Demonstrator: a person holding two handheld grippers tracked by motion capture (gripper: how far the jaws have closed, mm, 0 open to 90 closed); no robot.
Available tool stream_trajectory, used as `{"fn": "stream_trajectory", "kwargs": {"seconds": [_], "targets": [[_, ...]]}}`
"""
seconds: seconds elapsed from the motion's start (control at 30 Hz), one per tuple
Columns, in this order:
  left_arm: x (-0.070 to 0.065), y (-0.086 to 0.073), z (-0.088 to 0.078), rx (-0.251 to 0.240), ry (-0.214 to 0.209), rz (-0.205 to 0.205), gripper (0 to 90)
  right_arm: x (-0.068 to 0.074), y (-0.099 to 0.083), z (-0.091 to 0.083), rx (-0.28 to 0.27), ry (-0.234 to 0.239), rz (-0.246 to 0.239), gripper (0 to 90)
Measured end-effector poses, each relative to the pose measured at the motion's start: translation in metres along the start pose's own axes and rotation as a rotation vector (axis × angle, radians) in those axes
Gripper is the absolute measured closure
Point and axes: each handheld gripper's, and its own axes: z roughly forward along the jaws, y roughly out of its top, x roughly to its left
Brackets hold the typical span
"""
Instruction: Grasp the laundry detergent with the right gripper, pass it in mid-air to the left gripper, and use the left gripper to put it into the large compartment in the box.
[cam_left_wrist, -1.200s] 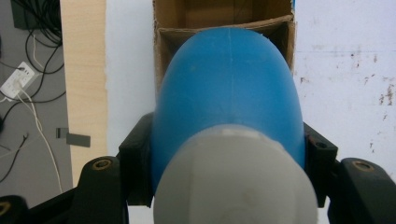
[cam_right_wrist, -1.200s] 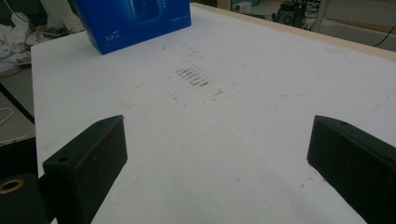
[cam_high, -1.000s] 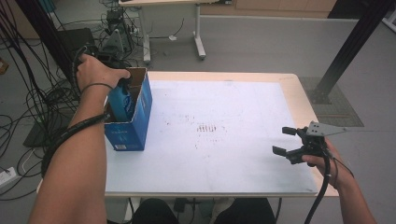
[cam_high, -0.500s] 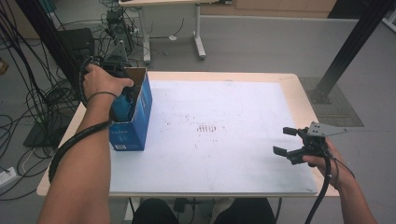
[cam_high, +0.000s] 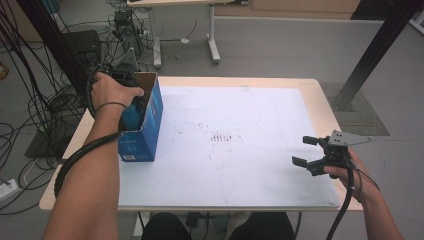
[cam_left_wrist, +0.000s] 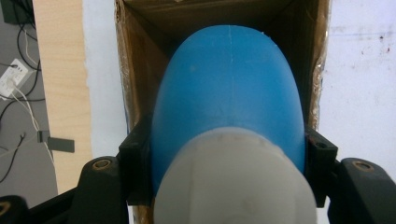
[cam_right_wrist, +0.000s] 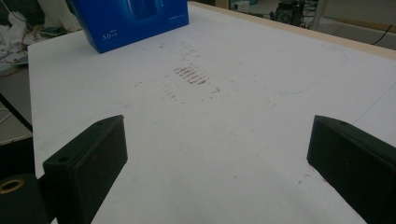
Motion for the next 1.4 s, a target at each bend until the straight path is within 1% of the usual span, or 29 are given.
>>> {"fn": "stream_trajectory", "kwargs": {"seconds": [0.1,0.3,0.33,0.47,0.5,0.7,0.9,1.1,1.23,1.4], "targets": [[0.001,0.0,0.003,0.0,-0.003,-0.002,37.8,0.0,0.0,0.0,-0.001,0.001,0.0,4.8],[-0.001,-0.001,0.007,0.004,0.006,-0.001,37.8,0.0,0.0,-0.001,-0.001,-0.004,0.0,4.8],[0.0,0.0,0.009,0.01,0.0,-0.002,37.8,0.0,0.0,-0.002,-0.002,-0.003,0.001,4.9],[0.0,-0.001,0.011,0.009,-0.001,-0.007,37.8,0.001,-0.001,-0.002,-0.003,-0.002,0.001,4.9],[-0.001,-0.001,0.013,0.012,0.002,-0.001,37.8,0.001,-0.001,-0.002,-0.002,-0.003,0.001,4.9],[0.0,-0.001,0.016,0.017,0.005,-0.001,37.8,0.001,0.0,-0.002,-0.002,-0.005,0.001,5.0],[0.002,-0.002,0.022,0.025,-0.009,-0.003,37.8,0.001,-0.001,-0.002,-0.004,-0.004,0.001,4.9],[-0.001,-0.002,0.026,0.032,-0.002,-0.003,37.8,0.002,0.0,-0.003,-0.002,-0.007,0.001,4.9],[0.0,-0.003,0.03,0.038,-0.001,0.004,37.8,0.002,0.0,-0.003,-0.001,-0.006,0.002,4.9],[0.002,-0.004,0.031,0.035,-0.003,0.001,37.8,0.002,0.0,-0.003,0.0,-0.007,0.001,4.9]]}}
